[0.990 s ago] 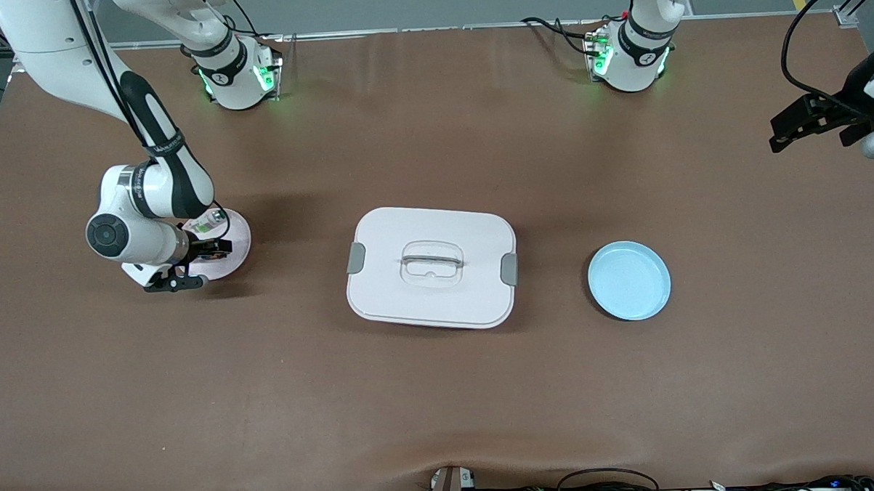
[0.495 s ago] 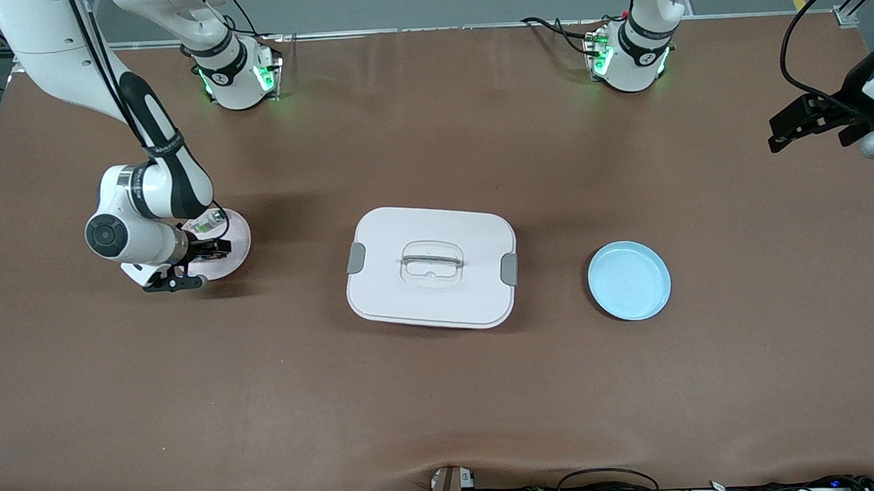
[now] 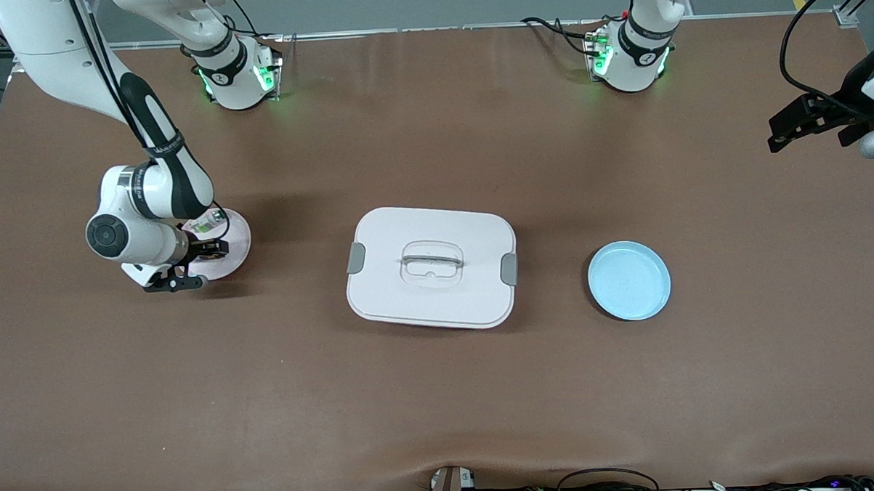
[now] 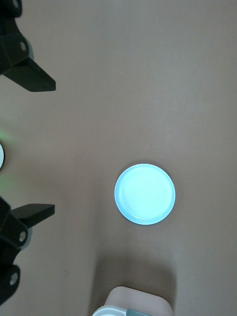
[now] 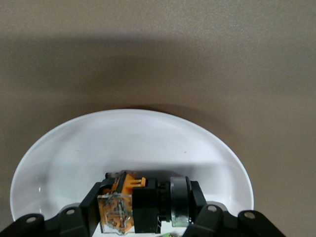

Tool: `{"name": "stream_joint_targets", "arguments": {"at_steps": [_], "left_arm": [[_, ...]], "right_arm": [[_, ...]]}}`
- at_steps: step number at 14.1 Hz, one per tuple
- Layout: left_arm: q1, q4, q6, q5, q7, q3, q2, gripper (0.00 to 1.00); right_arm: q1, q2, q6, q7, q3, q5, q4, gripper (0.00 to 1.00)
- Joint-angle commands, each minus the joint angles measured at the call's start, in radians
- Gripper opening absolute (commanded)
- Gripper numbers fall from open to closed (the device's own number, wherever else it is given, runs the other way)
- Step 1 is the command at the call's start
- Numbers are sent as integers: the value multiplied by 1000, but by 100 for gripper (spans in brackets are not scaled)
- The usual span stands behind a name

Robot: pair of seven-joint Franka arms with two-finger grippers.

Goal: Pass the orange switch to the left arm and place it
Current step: 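Close the right gripper on the orange switch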

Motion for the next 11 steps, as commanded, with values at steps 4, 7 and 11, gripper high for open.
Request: {"name": "stream_joint_targets", "arguments": {"at_steps": [4, 7, 11], "left_arm": [[1, 6, -7, 14, 22, -2, -9, 100], [-1, 6, -7, 14, 22, -2, -9, 100], [-2, 6, -7, 14, 22, -2, -8, 100]], "right_arm": [[-5, -30, -83, -5, 8, -9, 39, 24], [-2, -61, -236, -5, 8, -9, 113, 24], [24, -90, -454, 27, 13, 7, 231, 24]]}}
